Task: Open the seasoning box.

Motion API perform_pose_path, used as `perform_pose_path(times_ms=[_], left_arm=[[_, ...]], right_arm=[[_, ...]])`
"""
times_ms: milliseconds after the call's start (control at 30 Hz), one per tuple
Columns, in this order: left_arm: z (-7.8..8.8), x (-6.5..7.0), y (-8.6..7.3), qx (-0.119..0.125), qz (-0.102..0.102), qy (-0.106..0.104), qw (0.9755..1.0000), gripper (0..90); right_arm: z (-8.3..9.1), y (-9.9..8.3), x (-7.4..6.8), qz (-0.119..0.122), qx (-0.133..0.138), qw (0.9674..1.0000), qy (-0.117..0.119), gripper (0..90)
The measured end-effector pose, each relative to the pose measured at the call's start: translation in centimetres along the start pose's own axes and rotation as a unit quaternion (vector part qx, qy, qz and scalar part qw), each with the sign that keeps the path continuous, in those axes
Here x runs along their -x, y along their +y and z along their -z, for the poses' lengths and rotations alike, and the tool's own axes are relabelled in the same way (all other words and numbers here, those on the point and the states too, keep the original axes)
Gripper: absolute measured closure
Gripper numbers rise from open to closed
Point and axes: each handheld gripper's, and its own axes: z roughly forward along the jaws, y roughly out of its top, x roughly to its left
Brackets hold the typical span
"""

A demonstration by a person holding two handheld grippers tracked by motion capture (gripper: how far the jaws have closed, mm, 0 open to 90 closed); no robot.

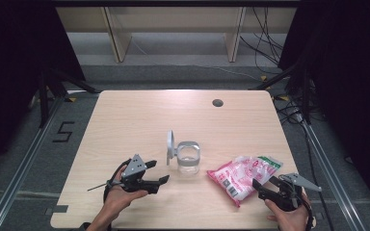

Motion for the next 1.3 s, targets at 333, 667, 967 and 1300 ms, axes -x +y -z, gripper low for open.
perform_pose_path(times_ms=[333,667,967,1300], left_arm=[[0.0,-0.1,0.1,0.002,0.001,-0.003,1.0000,26.1],[0.0,-0.2,0.1,0.000,-0.003,-0.003,1.0000,26.1],[-0.1,-0.6,0.2,0.004,0.001,-0.008,1.0000,26.1],[-0.1,-0.6,0.1,0.000,0.008,-0.002,1.0000,26.1]], right_arm=[[-1.7,0.8,1.0,0.008,-0.016,0.9998,0.004,31.3],[-3.0,1.2,1.4,-0.014,-0.028,0.9995,0.008,41.8],[-3.9,1.4,1.9,0.007,-0.028,0.9994,0.019,57.6],[-4.3,1.7,1.3,-0.002,-0.037,0.9990,0.024,73.1]])
